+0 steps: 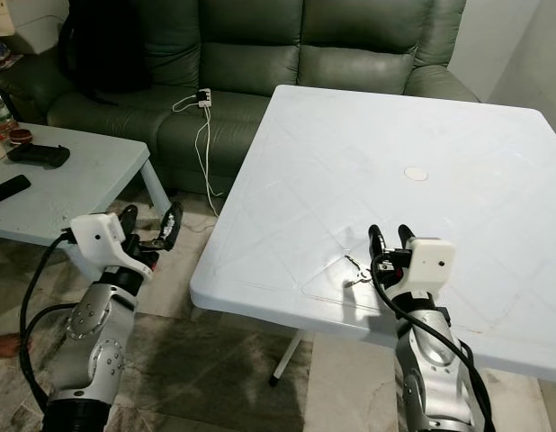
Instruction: Hang keys on a hook
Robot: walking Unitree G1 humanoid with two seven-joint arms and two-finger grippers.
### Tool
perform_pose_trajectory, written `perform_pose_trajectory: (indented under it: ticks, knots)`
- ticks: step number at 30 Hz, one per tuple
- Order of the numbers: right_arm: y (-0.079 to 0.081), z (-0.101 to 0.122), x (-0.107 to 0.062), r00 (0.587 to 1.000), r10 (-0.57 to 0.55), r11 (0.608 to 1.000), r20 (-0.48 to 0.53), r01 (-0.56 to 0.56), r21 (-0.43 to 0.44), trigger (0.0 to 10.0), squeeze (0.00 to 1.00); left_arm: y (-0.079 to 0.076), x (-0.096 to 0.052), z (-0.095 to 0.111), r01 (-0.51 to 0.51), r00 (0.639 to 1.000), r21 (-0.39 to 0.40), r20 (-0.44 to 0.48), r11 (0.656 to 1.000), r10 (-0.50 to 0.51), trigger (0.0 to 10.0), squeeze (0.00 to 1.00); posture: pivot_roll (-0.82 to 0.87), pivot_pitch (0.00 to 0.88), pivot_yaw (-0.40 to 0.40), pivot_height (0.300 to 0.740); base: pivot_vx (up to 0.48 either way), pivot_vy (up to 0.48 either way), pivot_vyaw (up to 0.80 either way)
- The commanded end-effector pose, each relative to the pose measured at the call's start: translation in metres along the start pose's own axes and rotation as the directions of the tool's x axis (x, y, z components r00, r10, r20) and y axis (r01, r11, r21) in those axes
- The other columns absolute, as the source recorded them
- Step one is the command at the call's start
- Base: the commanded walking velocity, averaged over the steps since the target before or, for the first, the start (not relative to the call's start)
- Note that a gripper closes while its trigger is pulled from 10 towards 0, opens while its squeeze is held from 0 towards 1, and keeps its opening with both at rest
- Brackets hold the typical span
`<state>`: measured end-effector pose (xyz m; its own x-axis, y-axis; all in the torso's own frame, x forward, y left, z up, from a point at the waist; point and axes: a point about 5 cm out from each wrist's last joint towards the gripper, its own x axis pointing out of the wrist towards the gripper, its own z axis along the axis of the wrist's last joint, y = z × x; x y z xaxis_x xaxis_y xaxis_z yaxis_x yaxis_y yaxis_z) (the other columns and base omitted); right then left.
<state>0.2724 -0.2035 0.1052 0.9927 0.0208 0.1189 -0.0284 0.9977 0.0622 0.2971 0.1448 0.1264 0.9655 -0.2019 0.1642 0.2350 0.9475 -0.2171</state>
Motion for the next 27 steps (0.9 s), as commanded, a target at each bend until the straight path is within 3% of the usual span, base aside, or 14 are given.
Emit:
perform_pose_trajectory:
  ticks: [1, 10, 18, 27]
  knots:
    - [-0.003, 0.004, -0.001, 1.0, 0.002, 1.0, 0.008, -0.002, -0.006, 10.0, 0.0, -0.006, 0.002, -0.003, 0.035, 0.999, 0.003, -0.018, 0.999, -0.035, 10.0, 0.0, -0.02, 0.014, -0.03, 0.74, 0.0, 0.0, 0.0]
    - [0.002, 0.0, -0.008, 0.998, 0.055, 0.998, -0.034, -0.056, -0.017, 10.0, 0.0, -0.043, 0.003, -0.015, 0.182, 0.982, -0.004, -0.056, 0.983, -0.182, 10.0, 0.0, -0.03, 0.023, -0.024, 0.74, 0.0, 0.0, 0.0]
    - [0.014, -0.001, -0.01, 0.995, 0.087, 0.996, -0.052, -0.086, 0.016, 10.0, 0.0, -0.065, 0.003, -0.02, 0.246, 0.967, -0.027, -0.059, 0.969, -0.248, 10.0, 0.0, -0.04, 0.032, -0.023, 0.74, 0.0, 0.0, 0.0]
    - [0.026, 0.0, -0.006, 0.994, 0.077, 0.996, -0.081, -0.074, 0.044, 10.0, 0.0, -0.073, -0.001, -0.023, 0.268, 0.961, -0.03, -0.067, 0.963, -0.27, 10.0, 0.0, -0.03, 0.049, -0.029, 0.74, 0.0, 0.0, 0.0]
